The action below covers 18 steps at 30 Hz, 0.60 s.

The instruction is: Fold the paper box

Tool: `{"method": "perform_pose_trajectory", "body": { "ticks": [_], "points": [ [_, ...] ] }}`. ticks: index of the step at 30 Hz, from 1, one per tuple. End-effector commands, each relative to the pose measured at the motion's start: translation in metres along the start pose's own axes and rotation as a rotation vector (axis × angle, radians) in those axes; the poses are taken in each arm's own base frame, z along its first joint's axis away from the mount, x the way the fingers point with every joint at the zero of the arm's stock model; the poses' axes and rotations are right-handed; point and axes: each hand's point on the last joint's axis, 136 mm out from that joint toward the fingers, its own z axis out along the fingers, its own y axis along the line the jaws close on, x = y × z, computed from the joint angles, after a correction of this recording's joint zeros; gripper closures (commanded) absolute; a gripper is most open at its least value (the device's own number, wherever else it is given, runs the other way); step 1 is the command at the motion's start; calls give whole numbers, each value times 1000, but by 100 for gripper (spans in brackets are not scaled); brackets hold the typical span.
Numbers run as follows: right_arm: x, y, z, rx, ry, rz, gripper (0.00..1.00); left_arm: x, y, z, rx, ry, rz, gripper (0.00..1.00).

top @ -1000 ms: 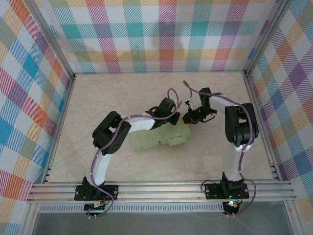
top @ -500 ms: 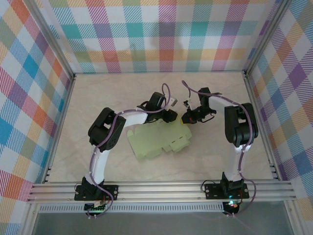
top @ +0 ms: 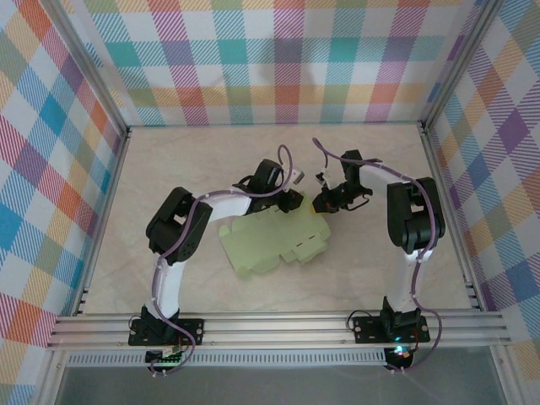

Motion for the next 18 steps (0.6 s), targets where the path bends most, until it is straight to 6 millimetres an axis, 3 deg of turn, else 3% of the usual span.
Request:
{"method": "perform_pose_trajectory", "body": {
  "ticks": [1,5,11,14,18],
  "points": [
    [-6,4,0,-11,-12,-43,100,-16,0,-16,-4,-52,11,75],
    [-7,3,0,-8,-10,-42,100,-12,2,-15,-12,-40,13,76],
    [-5,0,2,2,1,-36,100,-11,0,-16,-1,-35,24,89],
    [-6,1,1,-1,0,-33,100,-10,-5,-15,2,-29,60,90],
    [-9,7,-1,-24,-10,-33,100,-5,-8,-9,-84,-37,120,93]
  ]
}}
